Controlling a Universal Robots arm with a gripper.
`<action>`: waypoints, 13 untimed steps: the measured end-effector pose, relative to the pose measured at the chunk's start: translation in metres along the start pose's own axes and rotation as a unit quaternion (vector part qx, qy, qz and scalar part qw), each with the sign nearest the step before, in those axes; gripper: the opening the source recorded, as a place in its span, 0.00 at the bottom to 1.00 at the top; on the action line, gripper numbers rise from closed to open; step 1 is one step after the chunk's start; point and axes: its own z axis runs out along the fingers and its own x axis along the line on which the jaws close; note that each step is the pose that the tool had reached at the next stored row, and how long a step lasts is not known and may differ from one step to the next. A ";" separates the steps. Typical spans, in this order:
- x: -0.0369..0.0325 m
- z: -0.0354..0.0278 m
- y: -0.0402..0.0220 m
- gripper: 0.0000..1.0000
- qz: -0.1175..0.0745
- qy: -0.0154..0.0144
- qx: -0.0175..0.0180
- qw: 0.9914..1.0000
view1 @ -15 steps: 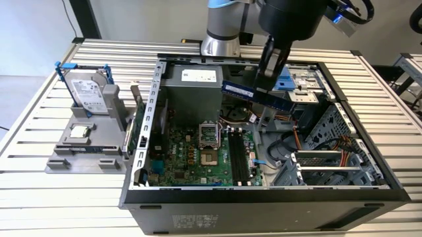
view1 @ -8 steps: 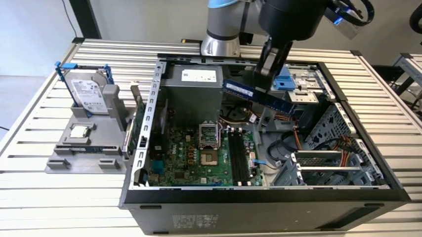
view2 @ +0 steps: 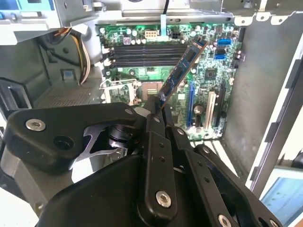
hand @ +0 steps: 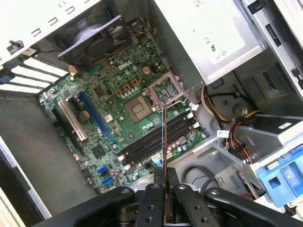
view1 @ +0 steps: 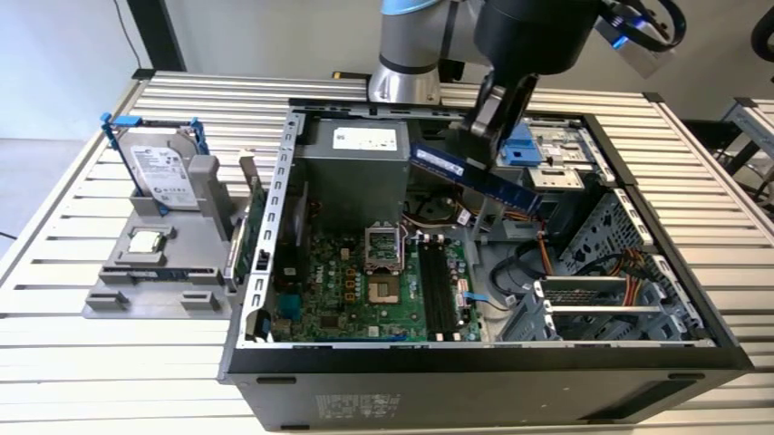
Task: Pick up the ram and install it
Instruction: 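Pick up the ram and move it above insertion slot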
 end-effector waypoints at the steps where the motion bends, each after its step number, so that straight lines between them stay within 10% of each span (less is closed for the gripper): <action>1: 0.0000 0.0000 0.0000 0.00 0.005 0.000 0.000 1.000; 13: 0.0000 0.0000 0.0000 0.00 0.068 -0.001 -0.002 0.998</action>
